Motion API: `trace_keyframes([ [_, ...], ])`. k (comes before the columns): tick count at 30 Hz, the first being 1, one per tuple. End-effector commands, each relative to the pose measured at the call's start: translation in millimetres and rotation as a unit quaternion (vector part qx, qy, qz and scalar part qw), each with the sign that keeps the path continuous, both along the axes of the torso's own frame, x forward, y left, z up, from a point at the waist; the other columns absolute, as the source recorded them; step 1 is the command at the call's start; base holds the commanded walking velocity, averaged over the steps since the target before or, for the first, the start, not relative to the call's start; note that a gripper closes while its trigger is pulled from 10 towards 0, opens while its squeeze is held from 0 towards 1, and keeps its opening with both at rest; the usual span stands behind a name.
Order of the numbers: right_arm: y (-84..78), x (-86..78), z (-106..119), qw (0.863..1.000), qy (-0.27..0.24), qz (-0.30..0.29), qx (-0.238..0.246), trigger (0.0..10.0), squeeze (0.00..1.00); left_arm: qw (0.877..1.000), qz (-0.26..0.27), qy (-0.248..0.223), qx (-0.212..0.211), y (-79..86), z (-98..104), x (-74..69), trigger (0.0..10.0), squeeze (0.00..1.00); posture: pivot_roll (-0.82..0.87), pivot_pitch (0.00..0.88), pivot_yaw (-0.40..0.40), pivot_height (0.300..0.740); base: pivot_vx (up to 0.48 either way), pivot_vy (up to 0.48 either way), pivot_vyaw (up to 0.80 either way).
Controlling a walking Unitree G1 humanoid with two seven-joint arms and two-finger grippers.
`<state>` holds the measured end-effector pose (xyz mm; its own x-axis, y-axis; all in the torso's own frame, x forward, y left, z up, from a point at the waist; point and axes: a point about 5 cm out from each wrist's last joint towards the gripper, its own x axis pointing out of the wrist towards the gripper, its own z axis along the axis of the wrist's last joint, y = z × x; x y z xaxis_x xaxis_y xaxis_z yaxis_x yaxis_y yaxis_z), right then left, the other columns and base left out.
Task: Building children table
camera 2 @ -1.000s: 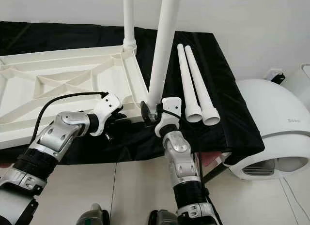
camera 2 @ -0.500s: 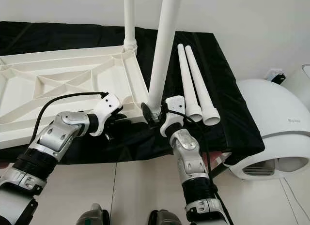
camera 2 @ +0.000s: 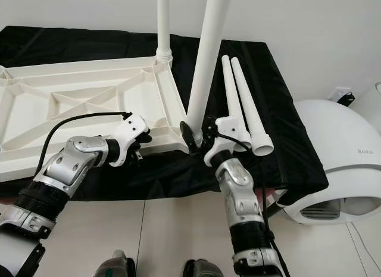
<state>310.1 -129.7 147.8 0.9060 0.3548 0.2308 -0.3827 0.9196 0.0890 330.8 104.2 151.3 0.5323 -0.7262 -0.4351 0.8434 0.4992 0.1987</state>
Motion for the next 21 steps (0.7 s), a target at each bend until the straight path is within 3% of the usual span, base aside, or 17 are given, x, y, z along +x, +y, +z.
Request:
trace_keyframes([
  [1,-8.5,-8.5,0,1.0,-0.017,-0.002,0.002,10.0,0.0,1.0,-0.022,0.005,0.001,-1.1,1,-0.5,10.0,0.0,0.02,0.059,-0.017,0.74,0.0,0.0,0.0],
  [7,-10.1,-23.5,-8,1.0,-0.024,0.011,-0.013,10.0,0.0,1.0,-0.019,-0.001,-0.021,-0.5,7,-0.8,10.0,0.0,0.01,0.056,-0.018,0.74,0.0,0.0,0.0],
  [15,-15.7,-40.0,-15,1.0,-0.016,0.006,-0.023,10.0,0.0,0.996,-0.056,-0.013,-0.063,-4.4,25,-12.0,10.0,0.0,0.01,0.05,-0.021,0.74,0.0,0.0,0.0],
  [21,-18.4,-51.0,-19,0.999,-0.011,0.002,-0.035,10.0,0.0,0.995,-0.05,-0.026,-0.083,-1.5,39,-16.7,10.0,0.0,0.01,0.055,-0.024,0.74,0.0,0.0,0.0],
])
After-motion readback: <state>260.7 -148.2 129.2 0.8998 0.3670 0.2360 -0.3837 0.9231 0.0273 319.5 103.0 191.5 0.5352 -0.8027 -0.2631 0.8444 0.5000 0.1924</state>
